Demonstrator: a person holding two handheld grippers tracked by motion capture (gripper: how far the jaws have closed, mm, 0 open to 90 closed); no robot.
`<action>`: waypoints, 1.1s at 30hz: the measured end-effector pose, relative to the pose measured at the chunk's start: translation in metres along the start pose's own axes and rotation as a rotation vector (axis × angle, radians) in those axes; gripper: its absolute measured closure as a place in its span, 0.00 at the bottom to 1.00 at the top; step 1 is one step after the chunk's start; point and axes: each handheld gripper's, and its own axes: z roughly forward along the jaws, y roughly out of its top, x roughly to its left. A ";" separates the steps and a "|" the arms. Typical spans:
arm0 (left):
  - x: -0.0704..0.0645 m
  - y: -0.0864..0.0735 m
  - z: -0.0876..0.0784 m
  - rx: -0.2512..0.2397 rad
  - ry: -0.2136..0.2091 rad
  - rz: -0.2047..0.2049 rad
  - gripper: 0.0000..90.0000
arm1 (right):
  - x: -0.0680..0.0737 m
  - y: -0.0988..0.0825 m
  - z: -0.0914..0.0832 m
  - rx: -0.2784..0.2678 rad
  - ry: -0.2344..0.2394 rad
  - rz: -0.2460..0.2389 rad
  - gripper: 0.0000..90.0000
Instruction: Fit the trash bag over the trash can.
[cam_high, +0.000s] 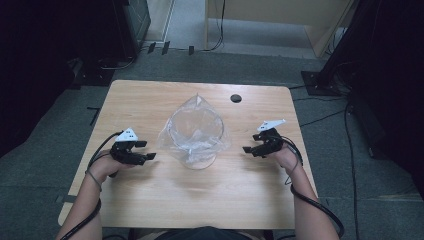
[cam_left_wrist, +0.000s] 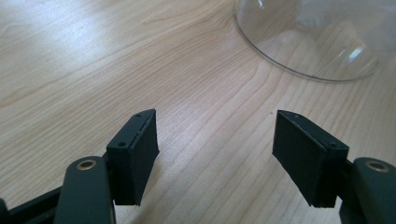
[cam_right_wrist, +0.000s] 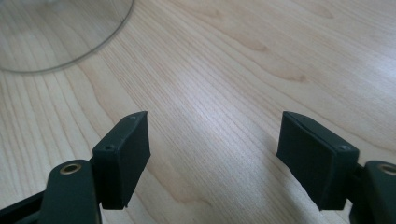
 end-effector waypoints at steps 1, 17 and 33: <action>0.000 -0.001 0.001 0.002 0.004 -0.002 0.33 | 0.000 -0.001 0.002 0.007 -0.004 -0.013 0.28; -0.004 -0.003 0.014 0.004 0.014 0.011 0.23 | 0.009 0.000 0.019 0.010 -0.050 -0.081 0.18; -0.005 -0.002 0.018 -0.008 0.052 0.021 0.21 | 0.012 -0.004 0.028 -0.074 -0.084 -0.049 0.10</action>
